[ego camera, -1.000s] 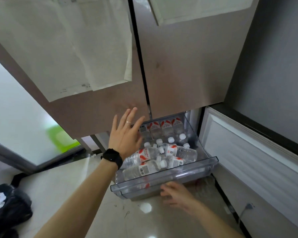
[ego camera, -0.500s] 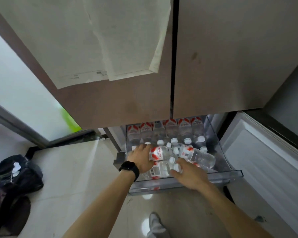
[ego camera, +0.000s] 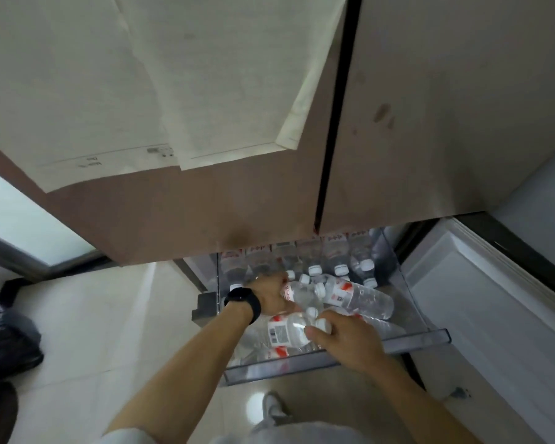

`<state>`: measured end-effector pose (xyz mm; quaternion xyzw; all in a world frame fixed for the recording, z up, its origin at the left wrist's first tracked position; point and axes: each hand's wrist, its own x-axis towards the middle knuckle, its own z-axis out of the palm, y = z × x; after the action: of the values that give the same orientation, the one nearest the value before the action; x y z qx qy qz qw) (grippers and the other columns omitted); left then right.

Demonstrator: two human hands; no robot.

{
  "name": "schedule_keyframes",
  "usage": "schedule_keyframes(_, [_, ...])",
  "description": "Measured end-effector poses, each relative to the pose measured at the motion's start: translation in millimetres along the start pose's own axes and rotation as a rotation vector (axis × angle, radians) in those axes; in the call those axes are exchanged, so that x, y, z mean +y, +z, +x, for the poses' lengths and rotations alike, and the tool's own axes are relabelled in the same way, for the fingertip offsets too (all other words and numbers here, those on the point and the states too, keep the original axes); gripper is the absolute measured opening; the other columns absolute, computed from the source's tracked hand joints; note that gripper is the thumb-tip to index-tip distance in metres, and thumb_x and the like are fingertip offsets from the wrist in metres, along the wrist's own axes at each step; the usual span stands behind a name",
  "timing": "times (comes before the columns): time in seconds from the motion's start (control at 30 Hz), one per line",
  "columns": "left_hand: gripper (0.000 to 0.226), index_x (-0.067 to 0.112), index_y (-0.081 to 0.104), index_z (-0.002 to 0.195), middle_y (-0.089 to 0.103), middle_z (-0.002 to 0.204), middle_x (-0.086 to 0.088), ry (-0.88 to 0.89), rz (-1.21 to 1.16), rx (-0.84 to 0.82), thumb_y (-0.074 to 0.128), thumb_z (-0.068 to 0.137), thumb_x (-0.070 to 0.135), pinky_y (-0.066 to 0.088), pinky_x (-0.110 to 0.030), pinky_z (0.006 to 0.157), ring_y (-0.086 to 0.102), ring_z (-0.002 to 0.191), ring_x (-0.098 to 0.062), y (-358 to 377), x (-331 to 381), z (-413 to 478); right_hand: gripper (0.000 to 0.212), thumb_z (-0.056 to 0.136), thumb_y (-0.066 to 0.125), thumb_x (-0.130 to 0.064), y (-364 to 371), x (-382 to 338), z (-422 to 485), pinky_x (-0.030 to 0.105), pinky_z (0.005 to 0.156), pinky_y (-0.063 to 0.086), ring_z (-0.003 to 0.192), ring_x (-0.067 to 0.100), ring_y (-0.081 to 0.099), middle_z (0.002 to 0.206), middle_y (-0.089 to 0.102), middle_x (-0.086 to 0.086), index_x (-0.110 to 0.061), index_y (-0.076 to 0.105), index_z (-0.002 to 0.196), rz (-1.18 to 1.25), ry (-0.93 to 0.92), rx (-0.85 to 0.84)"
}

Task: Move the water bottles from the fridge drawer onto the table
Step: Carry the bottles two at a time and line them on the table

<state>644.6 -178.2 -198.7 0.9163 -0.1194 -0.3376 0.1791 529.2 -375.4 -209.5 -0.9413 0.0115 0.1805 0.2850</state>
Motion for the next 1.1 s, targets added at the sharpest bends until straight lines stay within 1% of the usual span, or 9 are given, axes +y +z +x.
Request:
schedule_keyframes(0.1, [0.101,0.019,0.031,0.149,0.052,0.144,-0.007,0.006,-0.070,0.119,0.082,0.071,0.059,0.049,-0.042,0.101,0.054,0.125,-0.030,-9,4,-10,0.045,0.084,0.054,-0.073,-7,2,-10,0.031,0.080,0.049,0.092,0.011,0.063,0.092,0.068,-0.015,-0.031,0.065,0.099,0.185,-0.015,0.133])
schedule_keyframes(0.2, [0.091,0.028,0.043,0.139,0.060,0.131,0.001,0.034,-0.202,0.277,0.083,0.066,0.063,0.050,-0.037,0.094,0.060,0.115,-0.025,-18,2,-35,0.038,0.083,0.066,-0.062,-26,-1,-15,0.030,0.069,0.052,0.075,0.011,0.063,0.075,0.067,-0.011,-0.026,0.060,0.077,0.283,-0.095,0.276])
schedule_keyframes(0.33, [0.073,0.032,0.052,0.131,0.061,0.120,0.017,0.032,-0.583,0.407,0.087,0.070,0.051,0.050,-0.035,0.097,0.060,0.107,-0.005,-14,-10,-73,0.047,0.077,0.072,-0.052,-57,-18,-5,0.027,0.049,0.034,0.055,0.010,0.047,0.055,0.045,-0.010,-0.030,0.034,0.060,0.217,-0.252,0.560])
schedule_keyframes(0.47, [0.068,0.035,0.054,0.131,0.063,0.124,0.012,-0.021,-0.697,0.467,0.088,0.072,0.041,0.051,-0.038,0.099,0.060,0.113,-0.012,13,-16,-98,0.042,0.078,0.060,-0.061,-61,-31,7,0.022,0.051,0.025,0.061,0.005,0.046,0.073,0.046,-0.013,-0.031,0.037,0.059,0.164,-0.170,0.418])
schedule_keyframes(0.53, [0.066,0.044,0.051,0.126,0.061,0.123,0.017,-0.031,-0.737,0.525,0.089,0.072,0.039,0.051,-0.032,0.093,0.059,0.112,-0.010,22,-13,-106,0.039,0.080,0.062,-0.060,-53,-32,12,0.023,0.055,0.028,0.069,0.004,0.049,0.085,0.045,-0.014,-0.031,0.042,0.062,0.270,-0.168,0.382])
schedule_keyframes(0.77, [0.070,0.036,0.049,0.127,0.064,0.114,0.011,-0.069,-0.825,0.488,0.083,0.071,0.011,0.052,-0.017,0.074,0.061,0.104,-0.009,14,-15,-116,0.032,0.078,0.059,-0.064,-27,-55,25,0.027,0.062,0.047,0.078,0.009,0.063,0.088,0.068,-0.010,-0.038,0.050,0.094,0.437,-0.128,0.172])
schedule_keyframes(0.83, [0.073,0.033,0.047,0.131,0.063,0.116,0.008,-0.077,-0.802,0.503,0.082,0.071,0.012,0.053,-0.026,0.083,0.060,0.108,-0.014,16,-17,-116,0.044,0.070,0.055,-0.073,-20,-61,24,0.020,0.059,0.043,0.079,0.004,0.065,0.082,0.069,-0.015,-0.033,0.061,0.085,0.505,-0.103,0.165])
schedule_keyframes(0.93, [0.076,0.030,0.043,0.136,0.062,0.124,0.006,-0.060,-0.753,0.530,0.087,0.074,0.023,0.050,-0.037,0.098,0.058,0.115,-0.017,23,-24,-118,0.047,0.072,0.065,-0.074,-4,-66,20,0.020,0.072,0.044,0.091,0.002,0.061,0.097,0.063,-0.022,-0.035,0.065,0.099,0.527,-0.156,0.282])
schedule_keyframes(1.1, [0.074,0.031,0.046,0.131,0.064,0.117,0.010,-0.036,-0.718,0.562,0.088,0.071,0.038,0.053,-0.041,0.099,0.061,0.110,-0.013,30,-36,-121,0.059,0.072,0.069,-0.072,9,-67,15,0.029,0.081,0.048,0.101,0.011,0.061,0.111,0.061,-0.013,-0.043,0.044,0.118,0.542,-0.142,0.305])
